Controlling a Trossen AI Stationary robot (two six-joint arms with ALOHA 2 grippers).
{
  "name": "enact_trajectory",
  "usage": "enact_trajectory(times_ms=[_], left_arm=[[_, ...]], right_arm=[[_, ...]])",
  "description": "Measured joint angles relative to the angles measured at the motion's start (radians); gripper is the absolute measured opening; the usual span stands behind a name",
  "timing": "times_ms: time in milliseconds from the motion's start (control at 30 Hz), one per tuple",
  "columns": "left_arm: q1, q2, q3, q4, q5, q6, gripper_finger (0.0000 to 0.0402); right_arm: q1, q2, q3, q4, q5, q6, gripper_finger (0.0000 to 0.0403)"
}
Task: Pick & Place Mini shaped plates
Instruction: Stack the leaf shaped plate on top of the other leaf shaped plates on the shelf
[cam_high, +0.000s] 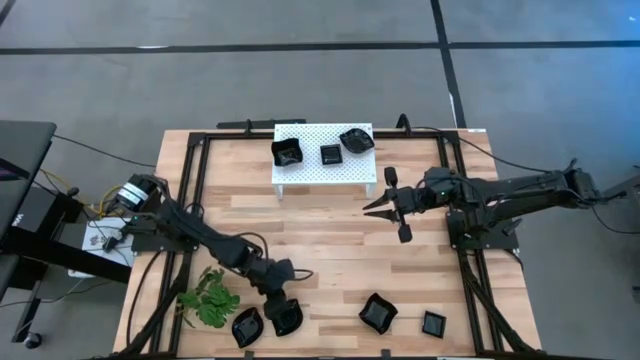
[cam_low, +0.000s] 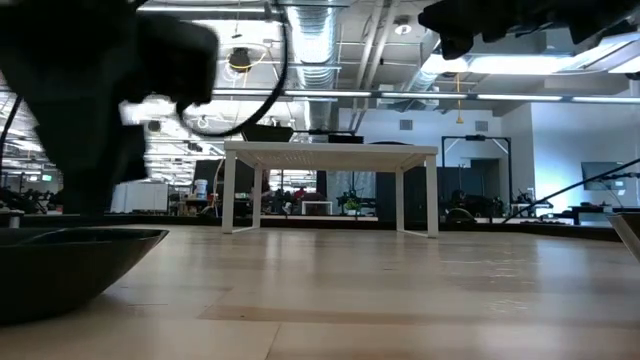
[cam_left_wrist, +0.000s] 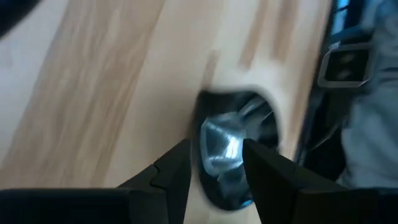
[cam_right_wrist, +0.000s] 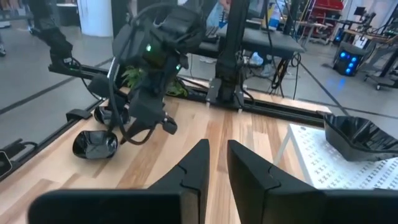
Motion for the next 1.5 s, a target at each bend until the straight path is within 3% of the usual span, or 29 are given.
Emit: enact_trajectory(times_ms=[267,1033,1300,1433,1500], left_arm=[[-0.049,0.000,-0.073,0.029,-0.047,-0.123,0.0145],[-0.070,0.060,-0.072,0.106,-0.093,-0.123,0.0140],[-0.074,0.059,-0.073,0.097,-0.091,-0.107,0.0066],[-0.073,0.059,-0.070,0.128,-0.117,-0.058,0.0012],[-0.066,0.055,-0.059,0.135,-0.140,-0.014,0.0008]], right_arm=[[0.000,0.000,0.000,0.011,0.000,-0.015,0.0052],[0.015,0.044,0.000,0.016,0.000,0.003,0.0063],[0.063,0.184,0.000,0.168,0.000,-0.121,0.0133],[0.110,0.257,0.000,0.190,-0.002,-0.279,0.0164],[0.141,0.297,0.000,0.190,-0.003,-0.354,0.0172]])
